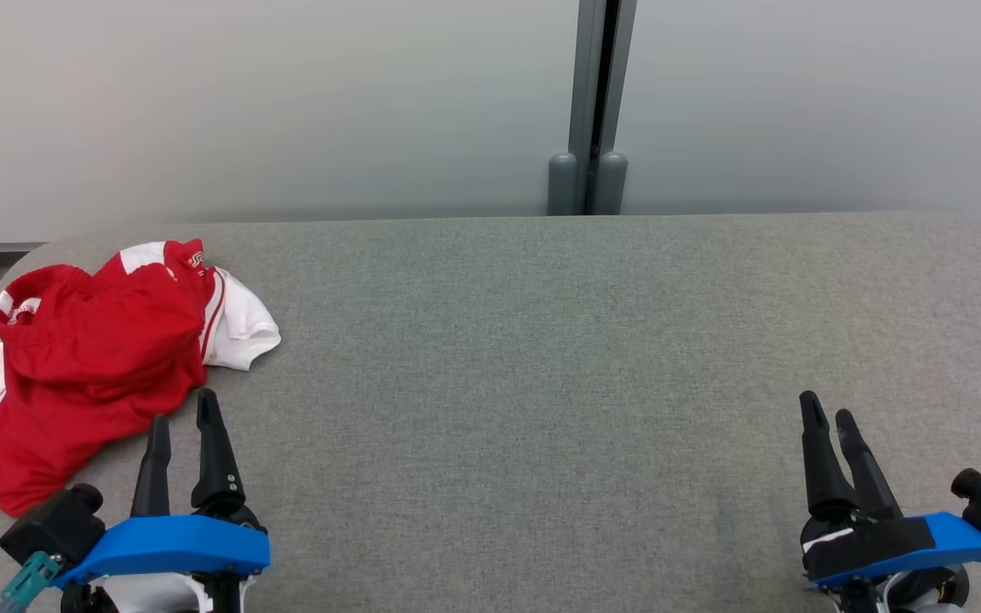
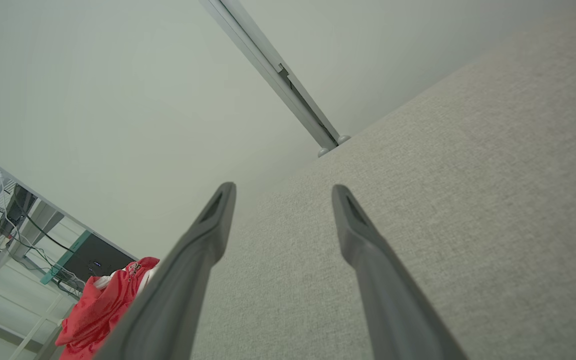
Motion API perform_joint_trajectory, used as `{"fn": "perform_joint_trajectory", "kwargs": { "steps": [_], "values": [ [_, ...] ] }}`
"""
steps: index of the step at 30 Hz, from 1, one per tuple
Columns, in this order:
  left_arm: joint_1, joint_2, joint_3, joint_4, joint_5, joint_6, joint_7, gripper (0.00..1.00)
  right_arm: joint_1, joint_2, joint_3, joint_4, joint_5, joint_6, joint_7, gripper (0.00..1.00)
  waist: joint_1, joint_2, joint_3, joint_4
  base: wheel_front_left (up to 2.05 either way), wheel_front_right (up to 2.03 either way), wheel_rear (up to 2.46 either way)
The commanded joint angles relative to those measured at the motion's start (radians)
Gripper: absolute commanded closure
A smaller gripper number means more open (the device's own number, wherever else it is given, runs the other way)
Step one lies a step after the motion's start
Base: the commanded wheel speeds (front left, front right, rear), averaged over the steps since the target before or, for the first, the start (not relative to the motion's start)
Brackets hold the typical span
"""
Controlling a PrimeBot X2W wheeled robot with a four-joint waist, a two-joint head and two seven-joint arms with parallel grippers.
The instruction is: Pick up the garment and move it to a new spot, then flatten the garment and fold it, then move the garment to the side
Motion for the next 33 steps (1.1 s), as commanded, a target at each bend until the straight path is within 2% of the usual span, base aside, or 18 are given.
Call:
{"fn": "perform_joint_trajectory", "kwargs": {
  "steps": [1,33],
  "values": [
    [-0.022,0.009,-0.002,-0.008,0.035,0.005,-0.012,0.00,-0.008,-0.008,0.003,-0.007,-0.034,0.003,-0.012,0.00,0.0000,0.0000,0.000,0.001,0.00,0.00,0.00],
    [-0.028,0.010,-0.036,0.022,0.381,0.039,-0.090,0.00,-0.014,-0.011,0.016,0.015,-0.383,0.003,-0.090,0.00,0.0000,0.0000,0.010,0.014,0.00,0.00,0.00]
  ]
}}
